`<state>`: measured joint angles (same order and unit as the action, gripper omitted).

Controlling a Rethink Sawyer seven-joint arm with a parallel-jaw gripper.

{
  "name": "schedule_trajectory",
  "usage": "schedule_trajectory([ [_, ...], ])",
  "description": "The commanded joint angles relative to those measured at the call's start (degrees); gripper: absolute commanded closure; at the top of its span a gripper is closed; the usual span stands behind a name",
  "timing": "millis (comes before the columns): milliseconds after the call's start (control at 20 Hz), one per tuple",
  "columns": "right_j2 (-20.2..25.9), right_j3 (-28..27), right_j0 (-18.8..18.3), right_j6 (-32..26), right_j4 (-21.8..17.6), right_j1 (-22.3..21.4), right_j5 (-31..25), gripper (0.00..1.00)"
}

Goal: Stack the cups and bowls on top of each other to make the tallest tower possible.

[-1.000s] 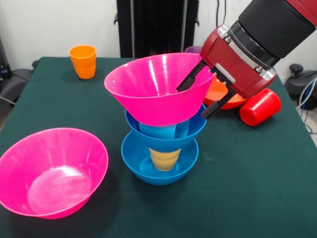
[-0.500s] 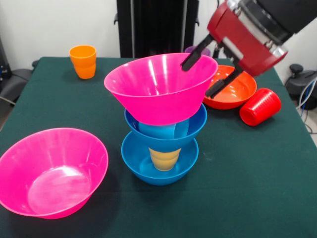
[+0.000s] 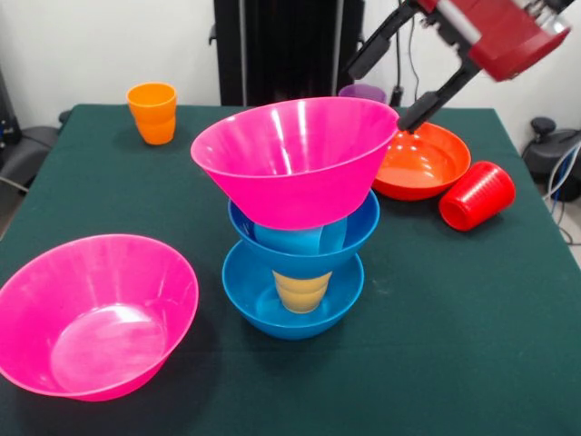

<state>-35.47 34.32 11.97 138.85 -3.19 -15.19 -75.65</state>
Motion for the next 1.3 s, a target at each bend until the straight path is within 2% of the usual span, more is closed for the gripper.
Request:
schedule_trajectory([
  [50,0.9,-6.8,1.2,-5.7,-3.8,2.8,-2.2,0.00],
  [150,-0.1,-8.4,1.2,-5.9,-4.3,3.6,-1.6,0.00],
  [400,-0.6,-8.9,1.4,-4.8,-4.9,4.7,3.8,0.00],
  [550,-0.9,-9.2,1.8,-2.8,-3.6,5.4,2.1,0.00],
  [850,1.2,-9.3,1.9,3.3,2.4,6.6,-5.4,0.00],
  [950,0.7,-10.6,1.8,2.8,2.3,7.2,-5.7,0.00],
  [1150,-0.9,-11.7,1.5,-1.3,-0.6,7.3,-0.5,0.00],
  [1300,-0.2,-10.4,1.7,0.0,-0.3,7.2,0.7,0.00],
])
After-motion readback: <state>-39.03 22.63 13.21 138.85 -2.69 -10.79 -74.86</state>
